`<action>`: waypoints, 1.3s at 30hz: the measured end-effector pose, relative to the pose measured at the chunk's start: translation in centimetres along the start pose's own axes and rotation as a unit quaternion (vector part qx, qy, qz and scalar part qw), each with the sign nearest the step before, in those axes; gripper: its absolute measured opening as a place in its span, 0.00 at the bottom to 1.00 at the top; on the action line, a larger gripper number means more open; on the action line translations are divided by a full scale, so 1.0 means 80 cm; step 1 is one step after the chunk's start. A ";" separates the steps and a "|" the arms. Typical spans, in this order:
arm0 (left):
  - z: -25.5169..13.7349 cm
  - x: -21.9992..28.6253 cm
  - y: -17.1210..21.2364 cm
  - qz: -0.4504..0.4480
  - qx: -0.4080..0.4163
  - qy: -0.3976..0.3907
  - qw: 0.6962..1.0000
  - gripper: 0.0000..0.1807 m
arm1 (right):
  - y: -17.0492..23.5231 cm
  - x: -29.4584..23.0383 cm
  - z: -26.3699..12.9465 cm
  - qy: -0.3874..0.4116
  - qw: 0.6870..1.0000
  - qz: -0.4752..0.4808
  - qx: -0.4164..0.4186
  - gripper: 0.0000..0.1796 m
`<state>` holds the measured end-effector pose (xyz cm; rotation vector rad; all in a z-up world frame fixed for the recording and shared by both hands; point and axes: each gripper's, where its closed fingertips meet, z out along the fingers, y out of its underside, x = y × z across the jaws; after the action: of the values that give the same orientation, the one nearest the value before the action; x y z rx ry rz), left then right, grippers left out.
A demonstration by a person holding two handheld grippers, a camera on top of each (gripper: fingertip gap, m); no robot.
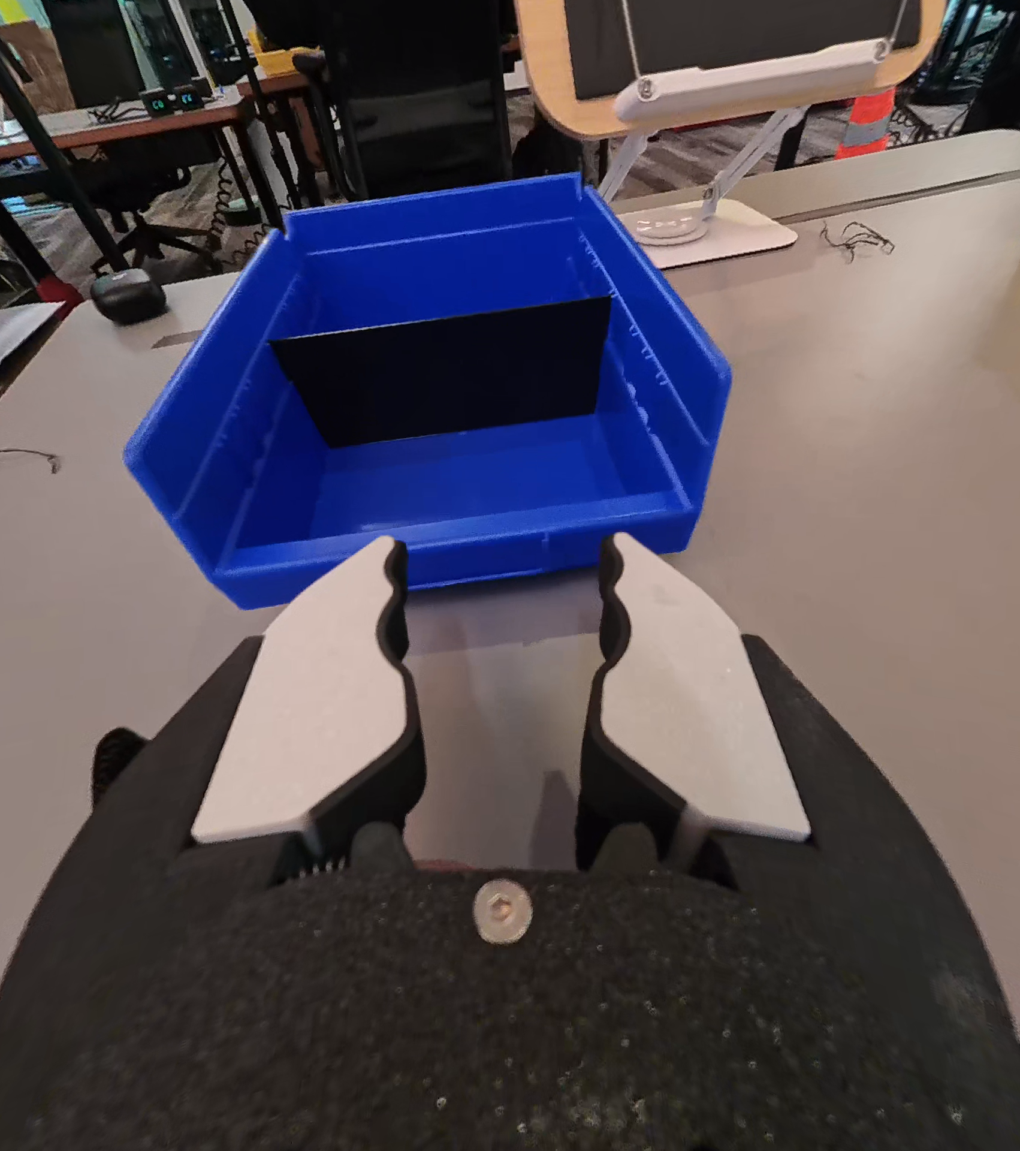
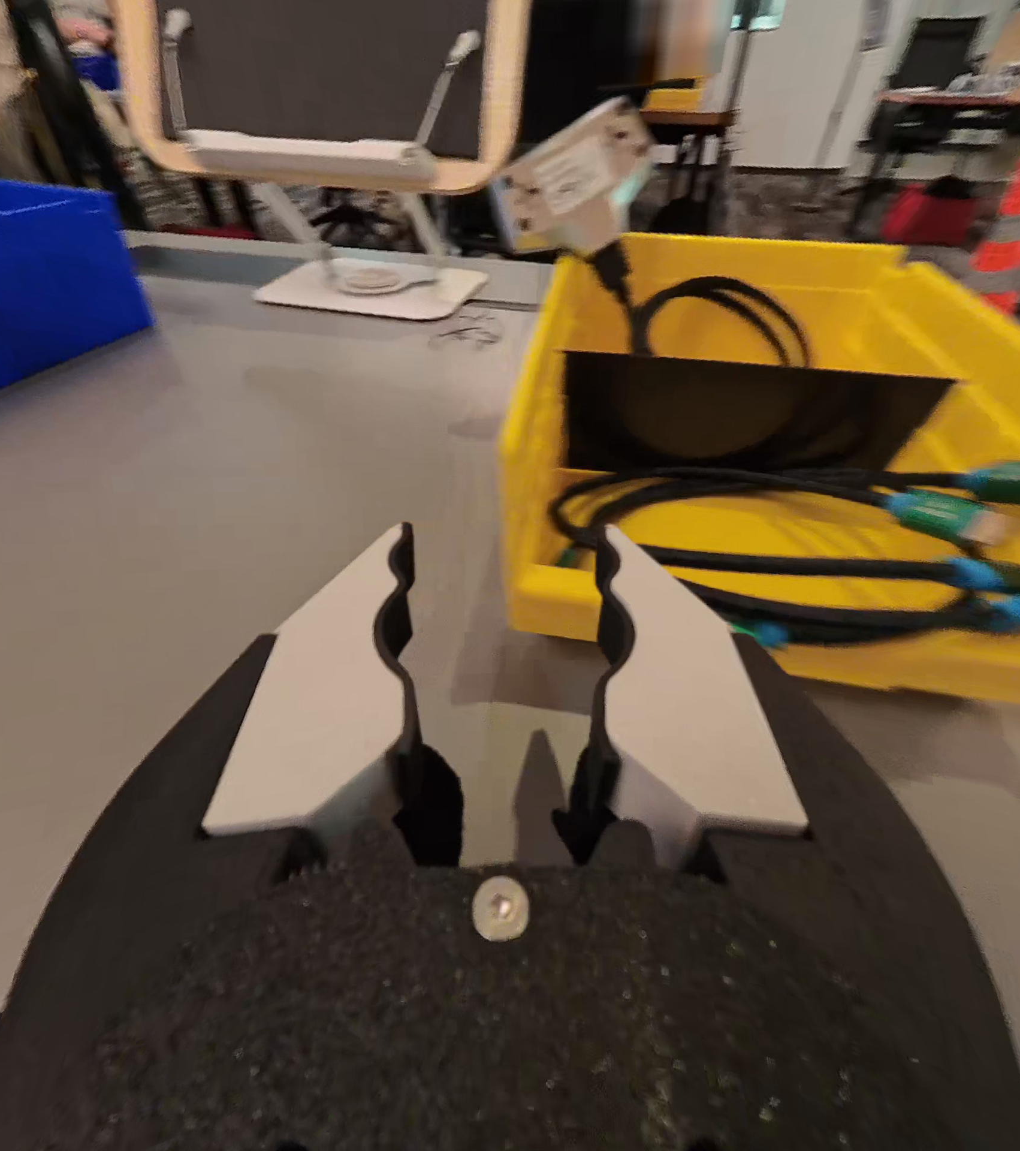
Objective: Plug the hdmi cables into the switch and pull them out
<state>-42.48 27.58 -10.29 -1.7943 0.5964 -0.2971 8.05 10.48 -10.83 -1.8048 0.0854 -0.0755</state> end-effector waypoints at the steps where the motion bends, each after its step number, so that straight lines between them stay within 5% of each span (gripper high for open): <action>1: 0.001 0.006 -0.001 0.003 0.000 0.004 1.000 0.33 | -0.001 -0.015 0.010 -0.007 1.000 -0.004 0.001 0.36; 7: 0.001 0.086 -0.004 0.037 0.007 0.059 0.998 0.38 | -0.017 -0.061 0.047 -0.008 1.000 0.014 0.007 0.44; 12: 0.003 0.236 -0.013 0.060 0.005 0.174 0.983 0.43 | -0.042 -0.103 0.011 -0.073 0.996 0.019 0.047 0.42; 17: 0.039 0.389 -0.050 0.090 0.019 0.232 0.968 0.38 | -0.095 0.023 -0.074 0.159 0.968 -0.018 0.195 0.35; 20: 0.085 0.463 -0.066 0.084 0.009 0.231 0.969 0.35 | -0.059 0.113 -0.094 0.269 0.953 -0.003 0.139 0.32; 23: 0.130 0.516 -0.069 0.064 -0.015 0.228 0.971 0.36 | -0.008 0.144 -0.071 0.245 0.967 0.052 0.040 0.32; 25: 0.154 0.535 -0.068 0.047 -0.028 0.218 0.974 0.34 | 0.002 0.145 -0.060 0.214 0.971 0.105 0.034 0.28; 28: 0.177 0.545 -0.075 0.031 -0.031 0.196 0.980 0.26 | 0.015 0.152 -0.042 0.212 0.971 0.112 0.003 0.08; 30: 0.182 0.552 -0.076 0.022 -0.037 0.191 0.981 0.08 | 0.021 0.147 -0.023 0.197 0.975 0.098 -0.021 0.03; 31: 0.184 0.551 -0.077 0.026 -0.036 0.173 0.984 0.07 | 0.026 0.147 -0.017 0.203 0.974 0.100 -0.032 0.01; 39: 0.162 0.515 -0.085 0.009 -0.011 0.151 0.988 0.02 | -0.001 0.110 -0.036 0.245 0.968 0.051 -0.019 0.01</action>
<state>0.03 17.47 -11.88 -1.7769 0.8298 -0.5591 16.50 6.86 -10.00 -1.7817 0.5344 -0.4494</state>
